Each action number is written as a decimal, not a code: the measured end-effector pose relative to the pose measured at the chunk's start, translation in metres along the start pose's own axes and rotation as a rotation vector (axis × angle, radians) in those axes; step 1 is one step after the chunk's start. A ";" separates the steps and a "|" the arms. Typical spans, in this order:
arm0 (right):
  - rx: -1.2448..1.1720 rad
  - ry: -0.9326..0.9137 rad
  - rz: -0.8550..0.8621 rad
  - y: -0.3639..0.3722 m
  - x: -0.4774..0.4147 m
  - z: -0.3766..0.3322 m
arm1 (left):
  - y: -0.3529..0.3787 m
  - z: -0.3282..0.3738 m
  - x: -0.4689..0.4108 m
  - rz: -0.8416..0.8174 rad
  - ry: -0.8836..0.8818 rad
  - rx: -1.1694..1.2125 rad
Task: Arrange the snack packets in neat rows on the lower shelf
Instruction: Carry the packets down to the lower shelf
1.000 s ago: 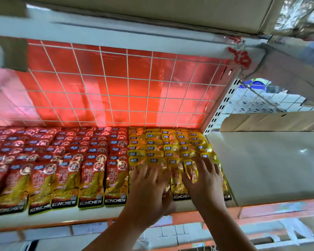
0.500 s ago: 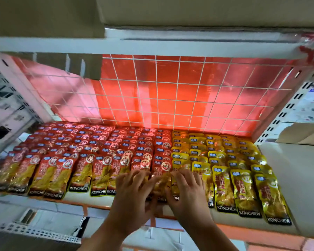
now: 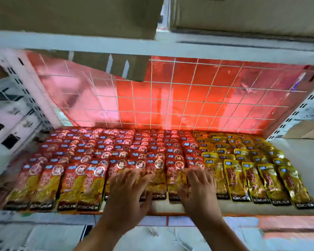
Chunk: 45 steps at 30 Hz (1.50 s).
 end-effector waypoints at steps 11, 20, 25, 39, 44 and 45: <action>0.067 0.017 -0.016 0.032 -0.009 -0.083 | -0.032 -0.084 0.007 -0.003 0.002 -0.037; 0.089 -0.038 0.043 0.034 -0.007 -0.080 | -0.042 -0.101 0.012 0.084 -0.020 0.042; 0.071 -0.064 0.052 0.029 -0.010 -0.089 | -0.055 -0.123 0.019 0.127 -0.121 -0.007; -0.036 -0.203 -0.070 0.071 -0.072 -0.200 | -0.043 -0.129 0.025 0.077 -0.059 0.054; 0.037 -0.094 -0.193 0.076 -0.131 -0.199 | -0.040 -0.131 0.027 0.048 -0.040 0.008; 0.034 -0.092 -0.224 0.080 -0.135 -0.201 | -0.040 -0.131 0.027 0.047 -0.040 0.006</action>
Point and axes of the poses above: each hand's wrist, its own x-axis away from the middle knuckle, its own y-axis out of the palm, z = x × y, the point moved 4 cm from there along -x, towards the middle knuckle, and after that the axes turned 13 degrees about -y, right-handed, at the moved point
